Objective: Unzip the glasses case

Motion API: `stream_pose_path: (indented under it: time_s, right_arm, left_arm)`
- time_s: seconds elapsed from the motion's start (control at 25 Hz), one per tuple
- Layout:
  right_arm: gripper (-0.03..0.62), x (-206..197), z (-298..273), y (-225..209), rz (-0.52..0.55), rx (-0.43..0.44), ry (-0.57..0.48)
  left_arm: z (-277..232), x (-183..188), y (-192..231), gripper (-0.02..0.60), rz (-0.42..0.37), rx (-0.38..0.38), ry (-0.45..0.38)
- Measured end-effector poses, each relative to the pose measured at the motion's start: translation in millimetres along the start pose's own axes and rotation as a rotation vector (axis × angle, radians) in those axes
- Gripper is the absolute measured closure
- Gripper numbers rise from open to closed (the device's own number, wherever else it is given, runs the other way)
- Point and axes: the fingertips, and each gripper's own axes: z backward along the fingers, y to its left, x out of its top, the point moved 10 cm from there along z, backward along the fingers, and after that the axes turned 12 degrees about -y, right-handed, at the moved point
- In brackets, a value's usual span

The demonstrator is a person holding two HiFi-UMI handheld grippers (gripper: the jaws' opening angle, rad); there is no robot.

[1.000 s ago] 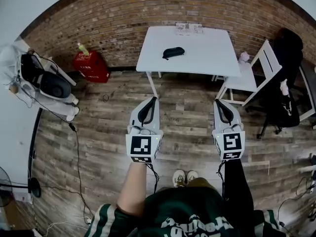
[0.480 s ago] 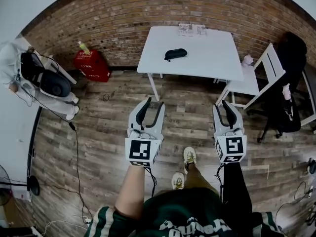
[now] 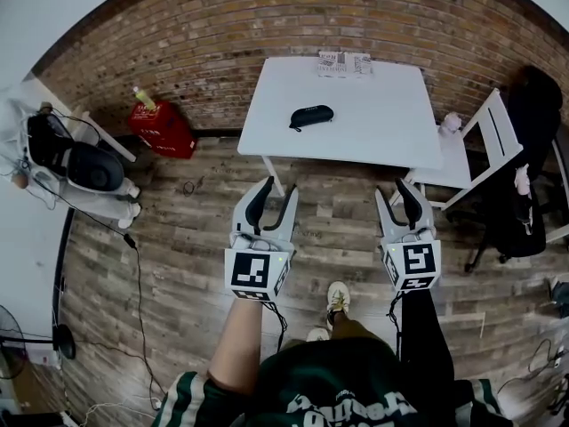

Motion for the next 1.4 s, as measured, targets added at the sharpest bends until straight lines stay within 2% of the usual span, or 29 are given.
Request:
stream_pose_path:
  time_s: [0.28, 0.48, 0.68, 0.84, 1.16, 1.4]
  right_arm:
    - [0.41, -20, -74, -42, -0.051, 0.05, -0.016]
    - [0.404, -31, -110, -49, -0.07, 0.109, -0.024]
    - [0.405, -37, -133, -58, -0.115, 0.119, -0.023]
    - [0.405, -49, -156, -60, -0.134, 0.122, -0.006]
    - [0.407, -77, -240, -82, -0.112, 0.093, 0.025]
    - [0.41, -93, -316, -107, -0.112, 0.033, 0.05]
  left_arm:
    - [-66, -14, 15, 0.419, -0.009, 0.022, 0.015]
    - [-90, -19, 26, 0.439, -0.036, 0.035, 0.024]
    - [-110, -25, 36, 0.44, -0.053, 0.02, 0.036]
    - [-132, -38, 54, 0.442, -0.03, 0.008, 0.045]
    - [-223, -84, 106, 0.448, -0.003, -0.083, 0.046]
    - [-305, -115, 156, 0.453, 0.021, -0.162, 0.057]
